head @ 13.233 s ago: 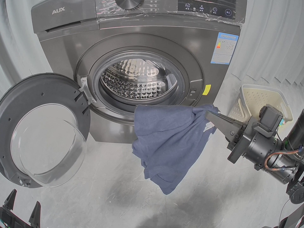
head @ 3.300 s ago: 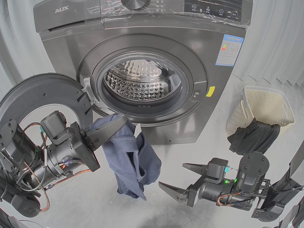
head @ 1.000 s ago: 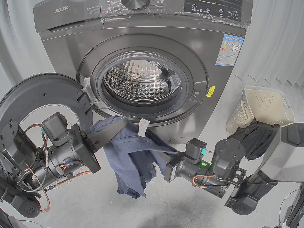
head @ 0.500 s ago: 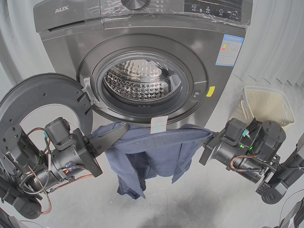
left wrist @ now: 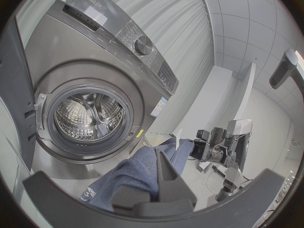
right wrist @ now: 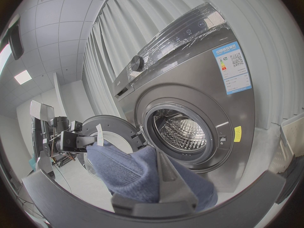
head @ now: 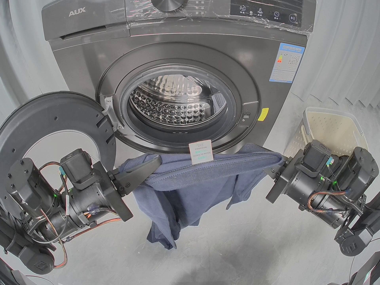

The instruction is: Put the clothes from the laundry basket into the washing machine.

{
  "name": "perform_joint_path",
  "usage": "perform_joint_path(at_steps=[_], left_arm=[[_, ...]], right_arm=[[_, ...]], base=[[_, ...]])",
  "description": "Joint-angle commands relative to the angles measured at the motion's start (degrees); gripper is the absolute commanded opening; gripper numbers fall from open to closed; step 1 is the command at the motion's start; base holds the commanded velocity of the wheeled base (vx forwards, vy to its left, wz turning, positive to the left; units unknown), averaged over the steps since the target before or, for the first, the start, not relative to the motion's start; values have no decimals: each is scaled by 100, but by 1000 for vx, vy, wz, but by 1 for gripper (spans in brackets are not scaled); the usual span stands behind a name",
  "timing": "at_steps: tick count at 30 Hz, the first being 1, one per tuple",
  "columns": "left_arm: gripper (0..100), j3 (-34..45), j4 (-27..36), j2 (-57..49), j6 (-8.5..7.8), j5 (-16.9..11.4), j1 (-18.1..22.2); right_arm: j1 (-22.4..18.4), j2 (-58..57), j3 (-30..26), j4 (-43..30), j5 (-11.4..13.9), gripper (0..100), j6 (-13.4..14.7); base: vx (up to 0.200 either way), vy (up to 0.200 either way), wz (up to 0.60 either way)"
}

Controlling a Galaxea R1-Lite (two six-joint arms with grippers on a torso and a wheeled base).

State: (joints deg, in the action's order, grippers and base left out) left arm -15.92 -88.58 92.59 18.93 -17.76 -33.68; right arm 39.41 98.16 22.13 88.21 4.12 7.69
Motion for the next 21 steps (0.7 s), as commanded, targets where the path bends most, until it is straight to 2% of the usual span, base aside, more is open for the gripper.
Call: perform_joint_path(at_steps=[1, 5, 6, 21], left_arm=[[0, 10, -2, 84, -4, -17, -42], [0, 54, -2, 216, -21, -70, -51], [100, 45, -2, 260, -4, -96, -16], [100, -8, -10, 1710, -47, -34, -7]], right_arm=[[-4, -86, 55, 3, 1, 0, 4], [67, -69, 187, 12, 1, 0, 13], [84, -60, 204, 12, 1, 0, 13], [269, -236, 275, 3, 10, 0, -5]], base=[[0, 0, 0], [0, 0, 0], [0, 0, 0], [0, 0, 0]])
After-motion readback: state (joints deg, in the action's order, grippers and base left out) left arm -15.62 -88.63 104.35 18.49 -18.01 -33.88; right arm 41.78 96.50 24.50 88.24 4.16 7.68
